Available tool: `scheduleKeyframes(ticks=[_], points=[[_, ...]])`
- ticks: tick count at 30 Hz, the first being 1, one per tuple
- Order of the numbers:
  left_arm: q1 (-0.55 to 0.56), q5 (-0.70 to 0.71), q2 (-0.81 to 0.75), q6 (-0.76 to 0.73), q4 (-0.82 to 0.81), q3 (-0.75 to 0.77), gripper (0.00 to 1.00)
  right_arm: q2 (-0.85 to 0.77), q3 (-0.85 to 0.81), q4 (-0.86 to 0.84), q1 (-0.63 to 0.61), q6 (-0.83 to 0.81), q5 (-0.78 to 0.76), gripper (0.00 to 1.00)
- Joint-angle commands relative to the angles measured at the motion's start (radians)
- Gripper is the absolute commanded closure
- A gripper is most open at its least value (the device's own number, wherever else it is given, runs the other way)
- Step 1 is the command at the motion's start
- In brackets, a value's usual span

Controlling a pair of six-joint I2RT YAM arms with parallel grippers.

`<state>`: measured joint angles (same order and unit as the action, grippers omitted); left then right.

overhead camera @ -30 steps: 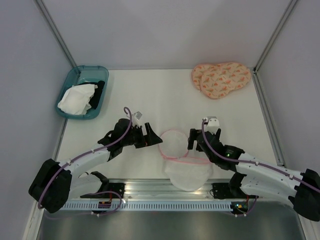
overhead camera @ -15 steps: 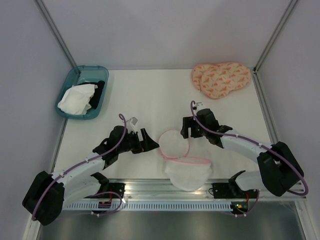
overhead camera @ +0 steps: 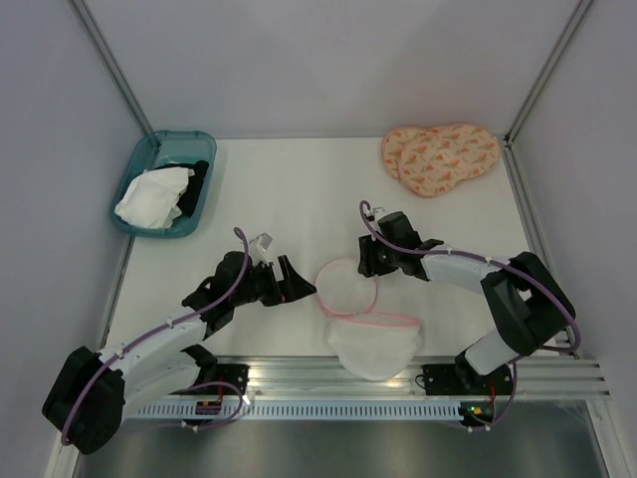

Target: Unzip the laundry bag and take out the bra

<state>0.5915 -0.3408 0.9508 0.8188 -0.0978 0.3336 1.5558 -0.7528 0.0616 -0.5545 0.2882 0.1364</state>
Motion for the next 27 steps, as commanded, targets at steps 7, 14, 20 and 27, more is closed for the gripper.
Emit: scheduleKeyframes(ticks=[7, 14, 20, 27], points=[[0.004, 0.031, -0.017, 0.016, 0.021, -0.005, 0.04, -0.046, -0.003, -0.005, -0.021, -0.009, 0.026, 0.99], [0.004, 0.025, -0.023, 0.019, 0.027, -0.005, 0.04, -0.140, -0.042, 0.052, -0.022, 0.019, -0.179, 0.99], [0.004, 0.059, -0.053, 0.010, 0.070, 0.013, 0.04, -0.226, -0.149, 0.155, -0.022, -0.014, -0.403, 0.99], [0.002, 0.146, -0.116, 0.020, 0.151, 0.045, 0.03, -0.273, -0.209, 0.219, -0.100, -0.101, -0.817, 1.00]])
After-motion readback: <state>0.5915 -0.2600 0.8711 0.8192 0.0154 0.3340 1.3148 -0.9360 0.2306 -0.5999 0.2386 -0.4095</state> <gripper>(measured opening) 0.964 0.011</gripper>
